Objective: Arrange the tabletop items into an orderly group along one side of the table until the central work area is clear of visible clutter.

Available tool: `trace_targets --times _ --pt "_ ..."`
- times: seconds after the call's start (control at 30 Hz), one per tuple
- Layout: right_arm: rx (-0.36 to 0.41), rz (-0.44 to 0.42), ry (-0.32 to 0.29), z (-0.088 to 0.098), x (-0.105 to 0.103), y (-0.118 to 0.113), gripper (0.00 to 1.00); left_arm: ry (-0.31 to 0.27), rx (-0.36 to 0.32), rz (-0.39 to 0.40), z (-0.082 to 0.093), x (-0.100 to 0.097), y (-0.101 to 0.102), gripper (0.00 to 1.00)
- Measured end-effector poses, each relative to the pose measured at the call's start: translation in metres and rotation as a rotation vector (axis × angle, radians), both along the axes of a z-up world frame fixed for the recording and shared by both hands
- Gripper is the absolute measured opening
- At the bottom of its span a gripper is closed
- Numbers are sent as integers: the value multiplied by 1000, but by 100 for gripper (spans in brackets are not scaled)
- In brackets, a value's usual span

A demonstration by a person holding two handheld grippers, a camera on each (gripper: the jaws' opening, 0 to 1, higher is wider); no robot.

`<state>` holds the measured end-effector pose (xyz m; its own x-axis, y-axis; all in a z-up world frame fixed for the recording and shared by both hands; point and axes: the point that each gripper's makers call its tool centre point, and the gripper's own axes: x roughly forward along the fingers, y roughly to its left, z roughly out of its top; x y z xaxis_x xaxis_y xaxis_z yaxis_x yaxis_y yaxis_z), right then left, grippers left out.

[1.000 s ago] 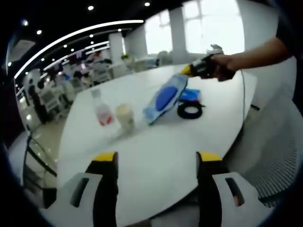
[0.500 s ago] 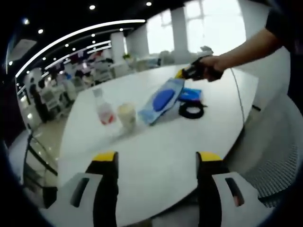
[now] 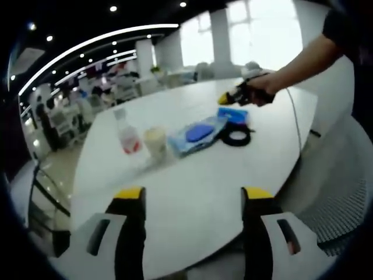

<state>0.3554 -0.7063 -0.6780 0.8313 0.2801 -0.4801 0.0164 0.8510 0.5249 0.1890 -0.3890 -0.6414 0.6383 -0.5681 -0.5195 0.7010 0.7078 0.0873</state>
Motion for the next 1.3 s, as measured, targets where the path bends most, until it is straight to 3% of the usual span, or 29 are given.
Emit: trace_targets --times 0.07,0.4,0.67,0.83,0.97,1.3 --pt "-55 48 -9 0 -8 1 10 0 -3 -2 0 0 -1 63" --pt "-91 103 4 -3 -42 2 23 8 0 -14 -1 -2 -2 63" --pt "-67 53 6 -5 -70 -2 30 -1 -11 -14 1 -2 -2 64" --pt "-132 22 41 -17 -86 -15 33 -4 -18 -20 2 -3 -3 64" --pt "-230 -31 72 -29 -99 -34 38 -6 -25 -24 2 -3 -4 65" --pt "-260 -44 126 -54 -108 -37 39 -5 -28 -26 2 -4 -4 65"
